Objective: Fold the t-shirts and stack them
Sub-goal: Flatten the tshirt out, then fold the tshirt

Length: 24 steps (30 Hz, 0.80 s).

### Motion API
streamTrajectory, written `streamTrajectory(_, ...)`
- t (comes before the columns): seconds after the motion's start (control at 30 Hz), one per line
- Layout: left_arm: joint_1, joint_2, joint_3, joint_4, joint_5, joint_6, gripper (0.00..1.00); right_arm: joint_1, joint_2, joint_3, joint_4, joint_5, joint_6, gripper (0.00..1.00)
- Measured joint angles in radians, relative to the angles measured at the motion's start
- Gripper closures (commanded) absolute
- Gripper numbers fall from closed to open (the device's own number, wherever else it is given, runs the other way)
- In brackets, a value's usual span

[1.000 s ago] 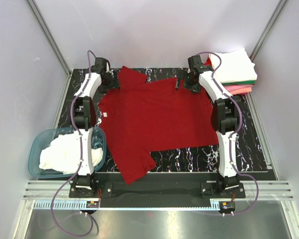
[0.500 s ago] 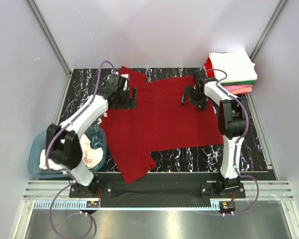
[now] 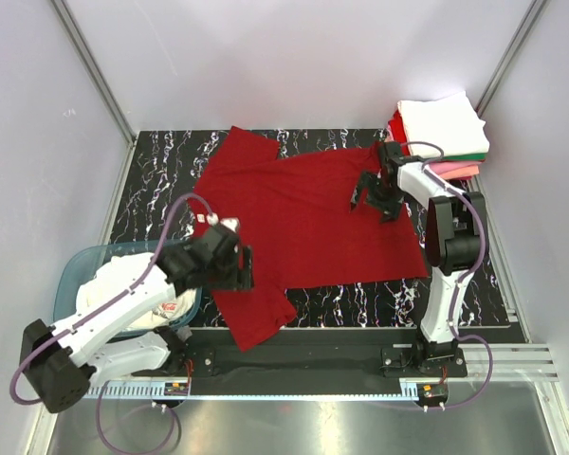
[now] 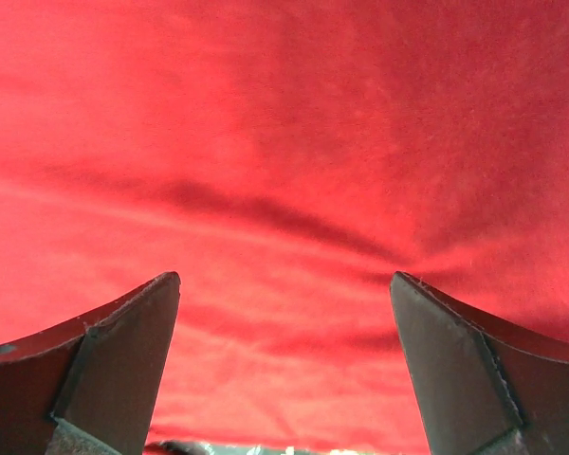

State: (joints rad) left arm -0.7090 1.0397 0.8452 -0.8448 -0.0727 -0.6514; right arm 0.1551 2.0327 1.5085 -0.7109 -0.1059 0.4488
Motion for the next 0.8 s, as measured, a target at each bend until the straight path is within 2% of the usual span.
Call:
streamTrajectory(0.17, -0.225, -0.051, -0.105, -0.053, -0.018, -0.175, 0.27, 0.000, -0.115, 0.063, -0.053, -0.011, -0.016, 0.00)
streamTrajectory(0.3, -0.341, -0.076, -0.168, -0.059, -0.042, -0.292, 0.33, 0.000, -0.320, 0.053, -0.072, -0.009, -0.015, 0.00)
streamTrajectory(0.53, -0.443, -0.159, -0.319, -0.039, -0.047, -0.449, 0.37, 0.000, -0.635, -0.109, -0.081, -0.008, -0.001, 0.00)
streamTrajectory(0.67, -0.484, -0.207, -0.426, 0.018, -0.037, -0.525, 0.39, 0.000, -0.720, -0.224, -0.101, -0.006, 0.012, 0.00)
streamTrajectory(0.8, -0.491, -0.261, -0.468, 0.085, -0.031, -0.578, 0.41, 0.000, -0.758, -0.273, -0.126, -0.003, 0.019, 0.00)
